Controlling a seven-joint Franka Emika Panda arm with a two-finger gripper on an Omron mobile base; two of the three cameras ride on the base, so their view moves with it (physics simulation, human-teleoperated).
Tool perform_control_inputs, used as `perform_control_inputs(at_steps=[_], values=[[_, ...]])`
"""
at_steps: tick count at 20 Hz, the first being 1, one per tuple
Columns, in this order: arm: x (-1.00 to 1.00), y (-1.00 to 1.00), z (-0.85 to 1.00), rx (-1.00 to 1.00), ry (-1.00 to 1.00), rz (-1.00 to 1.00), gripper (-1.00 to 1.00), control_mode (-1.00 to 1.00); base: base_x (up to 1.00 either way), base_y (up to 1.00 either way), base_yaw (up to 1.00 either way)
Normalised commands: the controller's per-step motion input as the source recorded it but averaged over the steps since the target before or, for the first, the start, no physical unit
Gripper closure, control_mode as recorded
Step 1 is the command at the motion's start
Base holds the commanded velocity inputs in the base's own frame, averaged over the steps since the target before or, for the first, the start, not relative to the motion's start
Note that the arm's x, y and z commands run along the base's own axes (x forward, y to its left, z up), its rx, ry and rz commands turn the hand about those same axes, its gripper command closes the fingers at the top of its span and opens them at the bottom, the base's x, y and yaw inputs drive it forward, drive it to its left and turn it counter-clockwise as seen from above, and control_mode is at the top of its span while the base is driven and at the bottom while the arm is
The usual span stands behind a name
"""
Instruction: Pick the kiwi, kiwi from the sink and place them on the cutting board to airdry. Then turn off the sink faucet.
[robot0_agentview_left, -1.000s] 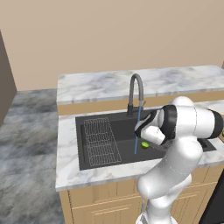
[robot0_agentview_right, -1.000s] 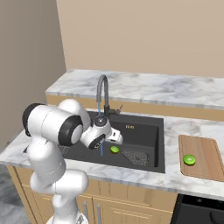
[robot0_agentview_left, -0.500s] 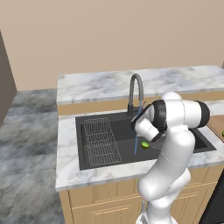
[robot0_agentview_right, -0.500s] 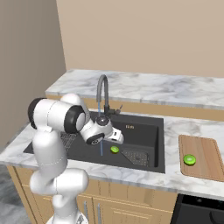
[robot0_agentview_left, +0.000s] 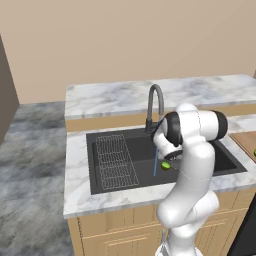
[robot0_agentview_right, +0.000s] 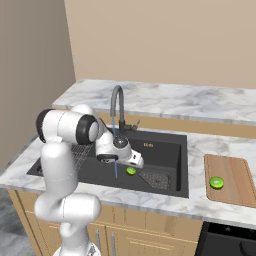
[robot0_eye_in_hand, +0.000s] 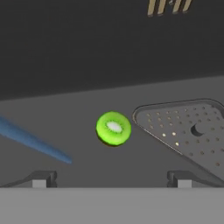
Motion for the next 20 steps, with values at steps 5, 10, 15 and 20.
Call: perform_control_inputs(at_steps=[5,10,15,20], values=[[0.06,0.0,-0.21,0.0,0.0,0.0,-1.0,-1.0,0.0,0.0,0.0],[0.07,0.0,-0.21,0.0,0.0,0.0,-1.0,-1.0,0.0,0.0,0.0],[0.13,0.0,-0.17,0.0,0.0,0.0,-1.0,-1.0,0.0,0.0,0.0],[0.22,0.0,-0.13,0.0,0.0,0.0,-1.0,-1.0,0.0,0.0,0.0]])
